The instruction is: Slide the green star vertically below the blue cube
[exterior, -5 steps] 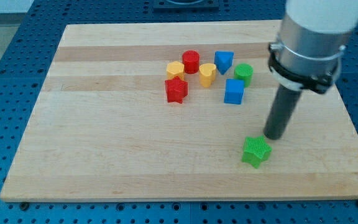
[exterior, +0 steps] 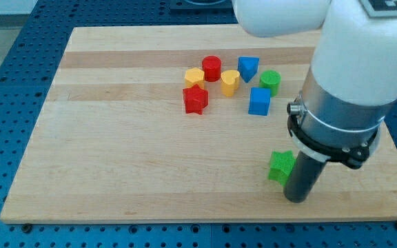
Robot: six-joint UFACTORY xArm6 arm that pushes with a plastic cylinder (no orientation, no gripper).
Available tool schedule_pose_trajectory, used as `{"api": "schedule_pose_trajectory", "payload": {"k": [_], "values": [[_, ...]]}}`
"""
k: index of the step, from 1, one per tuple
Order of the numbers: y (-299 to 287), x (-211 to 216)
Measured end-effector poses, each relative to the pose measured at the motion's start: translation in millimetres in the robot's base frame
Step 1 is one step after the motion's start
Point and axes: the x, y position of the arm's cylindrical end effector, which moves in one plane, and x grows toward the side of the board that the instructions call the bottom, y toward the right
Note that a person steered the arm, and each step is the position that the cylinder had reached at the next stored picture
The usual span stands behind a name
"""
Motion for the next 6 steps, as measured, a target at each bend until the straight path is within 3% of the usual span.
{"api": "schedule_pose_trajectory", "payload": {"k": [3, 6], "values": [[-3.4, -51.6], [-57.5, -58.9]]}}
